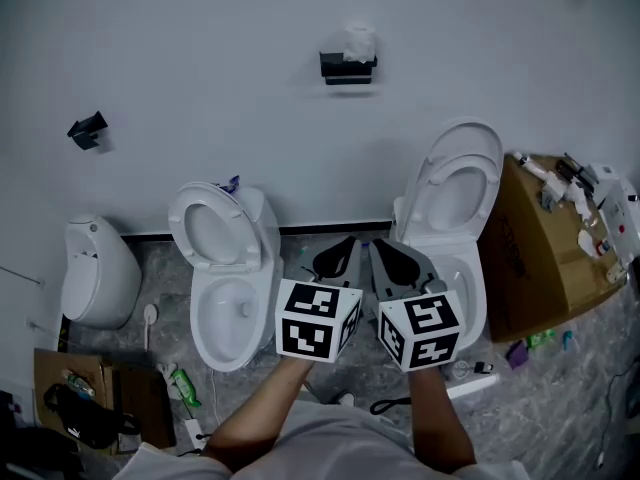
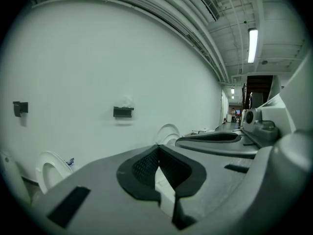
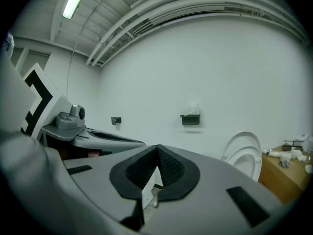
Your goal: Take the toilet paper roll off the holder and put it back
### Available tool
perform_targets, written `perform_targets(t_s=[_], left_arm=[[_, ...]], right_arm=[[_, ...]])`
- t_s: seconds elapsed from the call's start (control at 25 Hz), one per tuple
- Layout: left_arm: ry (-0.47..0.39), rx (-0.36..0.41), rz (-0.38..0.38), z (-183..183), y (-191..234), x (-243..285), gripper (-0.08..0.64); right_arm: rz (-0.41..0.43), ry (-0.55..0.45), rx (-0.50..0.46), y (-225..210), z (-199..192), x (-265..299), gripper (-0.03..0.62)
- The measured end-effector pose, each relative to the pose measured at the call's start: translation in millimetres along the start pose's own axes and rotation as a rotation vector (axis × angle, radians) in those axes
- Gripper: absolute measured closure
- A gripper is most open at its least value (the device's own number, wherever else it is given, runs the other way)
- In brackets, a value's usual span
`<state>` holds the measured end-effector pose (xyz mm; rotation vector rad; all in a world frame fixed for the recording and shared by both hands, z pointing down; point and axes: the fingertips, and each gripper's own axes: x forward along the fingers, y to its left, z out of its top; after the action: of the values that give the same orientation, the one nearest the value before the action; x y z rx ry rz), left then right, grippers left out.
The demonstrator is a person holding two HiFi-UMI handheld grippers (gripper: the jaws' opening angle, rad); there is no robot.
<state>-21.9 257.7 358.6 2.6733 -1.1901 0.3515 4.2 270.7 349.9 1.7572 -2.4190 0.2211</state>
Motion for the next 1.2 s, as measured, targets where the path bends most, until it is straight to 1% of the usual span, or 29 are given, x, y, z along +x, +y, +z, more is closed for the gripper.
perform_targets(t_s=[0.32,0.52,0.8,1.2], left_arm=[[0.002,0.009,-0.008,6.9,0.1,24.1,0.555],[0.007,0.004,-0.019,8.0,15.4,44.9,0.555],[0.006,-0.010,-0.047,16.4,57.7,83.9,0.555],[0.009,-0.019,-0.109,48.1,132.3,141.4,0.555]], right_arm=[[-0.005,-0.002,0.015,-20.3,-1.9,11.9,0.591],[-0.016,0.003,0.015,-29.4,-1.5,34.4,0.591],[-0.041,0.017,0.009,-42.7,4.6,91.4,0.591],[-0.093,0.039,0.007,-56.5,29.9,183.9,0.591]])
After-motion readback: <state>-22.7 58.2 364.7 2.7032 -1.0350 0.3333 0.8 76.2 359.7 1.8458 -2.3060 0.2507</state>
